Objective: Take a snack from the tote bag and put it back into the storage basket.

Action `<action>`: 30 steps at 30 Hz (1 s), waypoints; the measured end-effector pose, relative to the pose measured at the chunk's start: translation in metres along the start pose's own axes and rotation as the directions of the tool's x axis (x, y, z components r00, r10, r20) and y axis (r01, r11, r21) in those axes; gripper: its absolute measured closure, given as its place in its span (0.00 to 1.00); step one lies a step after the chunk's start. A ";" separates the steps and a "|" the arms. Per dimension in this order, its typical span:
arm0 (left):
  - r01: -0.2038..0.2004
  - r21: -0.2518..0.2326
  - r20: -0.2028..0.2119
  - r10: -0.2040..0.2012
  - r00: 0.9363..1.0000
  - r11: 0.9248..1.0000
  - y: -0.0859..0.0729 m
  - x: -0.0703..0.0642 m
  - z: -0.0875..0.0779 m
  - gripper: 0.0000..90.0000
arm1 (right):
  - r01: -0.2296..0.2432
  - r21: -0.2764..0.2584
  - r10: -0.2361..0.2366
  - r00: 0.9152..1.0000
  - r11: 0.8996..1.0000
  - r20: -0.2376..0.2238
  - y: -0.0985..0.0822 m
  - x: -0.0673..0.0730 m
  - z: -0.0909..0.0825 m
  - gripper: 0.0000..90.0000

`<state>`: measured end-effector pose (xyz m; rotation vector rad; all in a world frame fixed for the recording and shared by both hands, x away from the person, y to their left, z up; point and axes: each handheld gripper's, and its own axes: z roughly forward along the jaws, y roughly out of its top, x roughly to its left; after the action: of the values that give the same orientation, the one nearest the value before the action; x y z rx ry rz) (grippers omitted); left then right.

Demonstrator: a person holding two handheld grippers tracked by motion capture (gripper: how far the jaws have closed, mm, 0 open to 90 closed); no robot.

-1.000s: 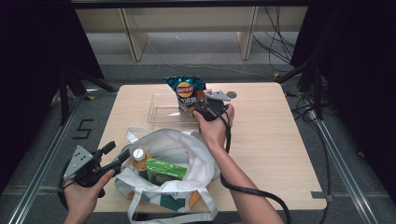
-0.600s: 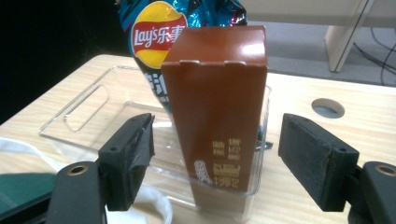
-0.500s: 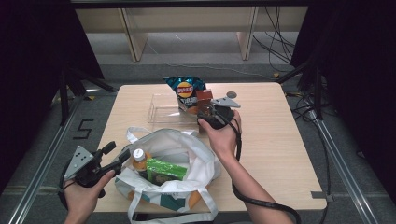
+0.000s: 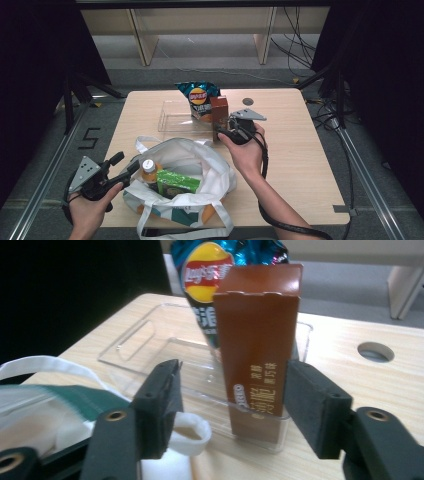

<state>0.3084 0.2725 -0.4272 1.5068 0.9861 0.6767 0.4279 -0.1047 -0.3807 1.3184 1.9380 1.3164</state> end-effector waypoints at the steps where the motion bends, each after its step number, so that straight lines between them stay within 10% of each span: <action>1: 0.000 0.000 0.001 0.000 1.000 1.000 0.000 0.000 0.000 0.37 | 0.000 -0.005 0.000 1.000 1.000 -0.008 -0.001 0.001 -0.003 0.50; 15: 0.001 0.001 0.004 -0.001 1.000 1.000 0.000 0.000 0.000 0.37 | 0.028 0.025 -0.025 0.993 0.999 -0.116 -0.010 0.015 -0.029 0.59; 30: 0.003 0.007 0.004 -0.003 1.000 1.000 -0.002 0.000 0.000 0.37 | 0.125 0.004 -0.118 0.945 0.992 -0.304 -0.030 0.029 -0.042 0.60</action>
<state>0.3081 0.2719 -0.4290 1.5123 0.9882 0.6685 0.3693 -0.1006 -0.3845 1.0342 2.2046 1.5105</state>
